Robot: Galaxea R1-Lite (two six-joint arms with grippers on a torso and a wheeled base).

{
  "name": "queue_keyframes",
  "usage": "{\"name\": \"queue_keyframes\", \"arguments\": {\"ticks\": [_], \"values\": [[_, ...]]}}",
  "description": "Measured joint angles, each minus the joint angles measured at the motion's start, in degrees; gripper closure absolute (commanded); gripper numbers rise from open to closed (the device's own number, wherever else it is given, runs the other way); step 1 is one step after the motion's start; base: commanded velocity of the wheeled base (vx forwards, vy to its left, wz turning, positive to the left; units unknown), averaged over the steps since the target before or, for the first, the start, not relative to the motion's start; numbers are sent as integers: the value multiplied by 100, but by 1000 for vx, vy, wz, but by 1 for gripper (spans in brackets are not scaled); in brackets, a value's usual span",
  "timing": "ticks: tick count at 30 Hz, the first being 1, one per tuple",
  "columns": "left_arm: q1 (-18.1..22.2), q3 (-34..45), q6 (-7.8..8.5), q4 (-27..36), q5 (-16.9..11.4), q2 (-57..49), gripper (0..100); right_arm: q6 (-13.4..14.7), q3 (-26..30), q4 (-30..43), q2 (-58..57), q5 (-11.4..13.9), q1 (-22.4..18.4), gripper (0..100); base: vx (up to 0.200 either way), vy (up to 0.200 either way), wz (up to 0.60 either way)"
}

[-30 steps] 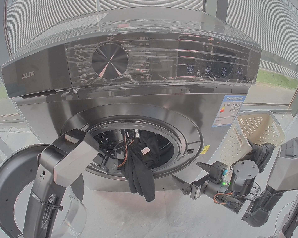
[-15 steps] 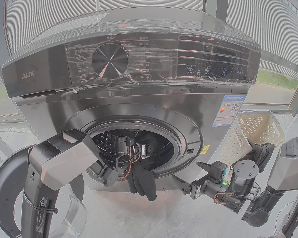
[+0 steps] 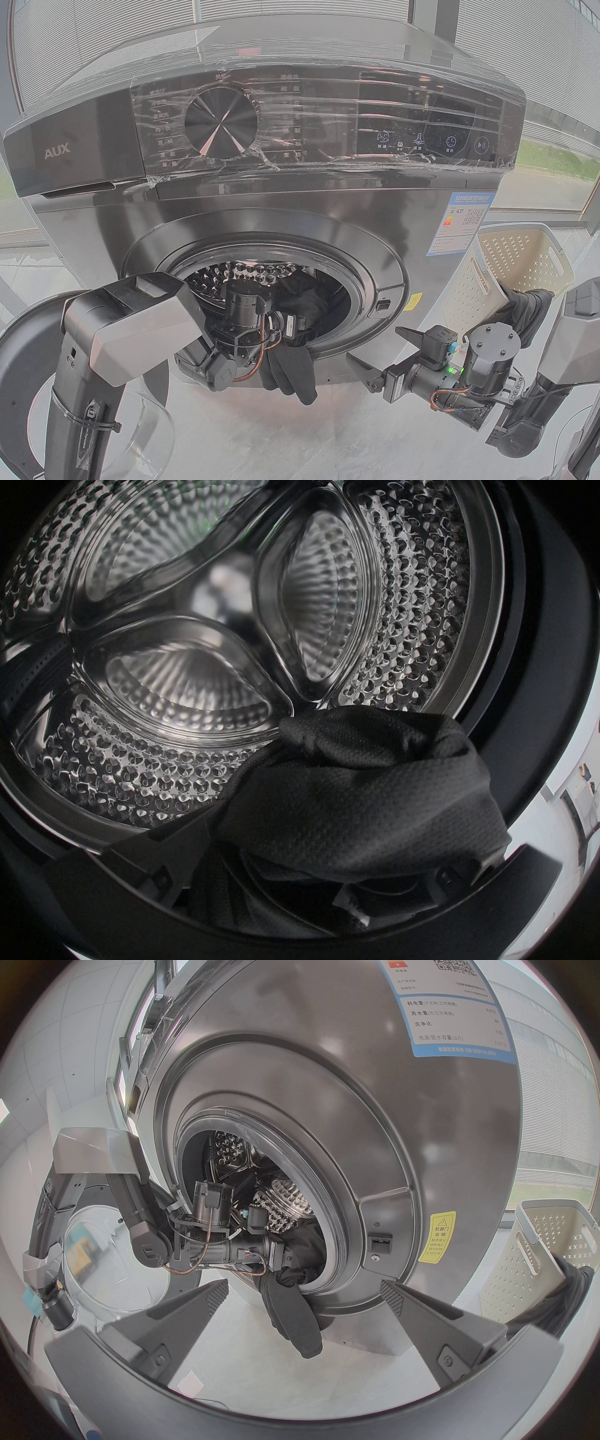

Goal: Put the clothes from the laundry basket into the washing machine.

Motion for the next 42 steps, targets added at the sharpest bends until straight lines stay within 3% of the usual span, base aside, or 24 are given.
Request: {"name": "queue_keyframes", "arguments": {"ticks": [2, 3, 14, 24, 38, 39, 42], "values": [[11, -24, -4, -46, -2, 72, 0, -2, 0, 2, 0, 0, 2, 0, 0, 0, 0], [16, -38, -9, -63, -2, 105, 100, 0, 0, 0, 0, 0, 2, 0, 0, 0, 0], [46, -238, -57, -16, 112, 277, 100, 0, 0, -2, 2, 0, 2, 0, 0, 0, 0], [204, -870, -57, 101, 432, 257, 100, 0, 0, -6, 5, 2, 37, 0, 0, 0, 0], [512, -1554, -250, 46, 697, 266, 100, 2, -2, -6, 13, 7, 57, 0, 0, 0, 0], [512, -1549, -255, 37, 697, 266, 0, 5, -2, -6, 13, 7, 57, 0, 0, 0, 0], [510, -1475, -291, -9, 695, 257, 0, 2, -2, -6, 13, 9, 52, 0, 0, 0, 0]]}}
